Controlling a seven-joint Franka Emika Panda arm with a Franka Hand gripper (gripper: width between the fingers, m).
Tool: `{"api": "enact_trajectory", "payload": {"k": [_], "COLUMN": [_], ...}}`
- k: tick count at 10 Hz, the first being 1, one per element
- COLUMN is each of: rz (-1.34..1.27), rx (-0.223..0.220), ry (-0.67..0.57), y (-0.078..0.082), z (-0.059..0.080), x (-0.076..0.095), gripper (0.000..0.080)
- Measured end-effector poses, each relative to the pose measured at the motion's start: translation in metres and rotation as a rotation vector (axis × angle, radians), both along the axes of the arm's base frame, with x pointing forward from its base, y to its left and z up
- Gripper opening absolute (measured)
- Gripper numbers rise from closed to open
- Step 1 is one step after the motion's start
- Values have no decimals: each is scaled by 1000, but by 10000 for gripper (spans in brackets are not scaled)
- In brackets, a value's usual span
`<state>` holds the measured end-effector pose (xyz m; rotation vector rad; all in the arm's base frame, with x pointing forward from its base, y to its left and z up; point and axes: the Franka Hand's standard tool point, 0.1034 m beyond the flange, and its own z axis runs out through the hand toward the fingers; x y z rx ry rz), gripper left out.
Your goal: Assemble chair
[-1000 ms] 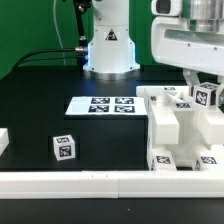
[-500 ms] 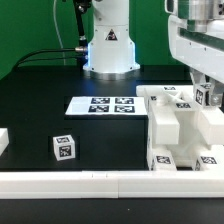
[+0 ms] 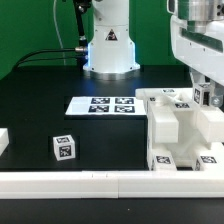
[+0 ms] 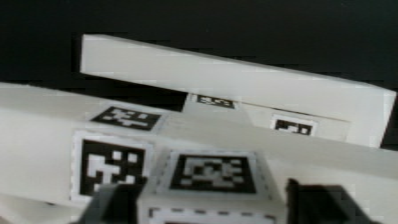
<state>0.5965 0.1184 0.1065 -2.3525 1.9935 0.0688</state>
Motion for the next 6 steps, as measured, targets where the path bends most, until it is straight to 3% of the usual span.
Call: {"api": "enact_trajectory", "payload": {"k": [1,2,6], "rz": [71,237,625], "rx": [0,12,31], "ry": [2,33,18], "y": [0,-1,1], "z": [0,4,6], "x": [0,0,1], "gripper": [502,625,649]}}
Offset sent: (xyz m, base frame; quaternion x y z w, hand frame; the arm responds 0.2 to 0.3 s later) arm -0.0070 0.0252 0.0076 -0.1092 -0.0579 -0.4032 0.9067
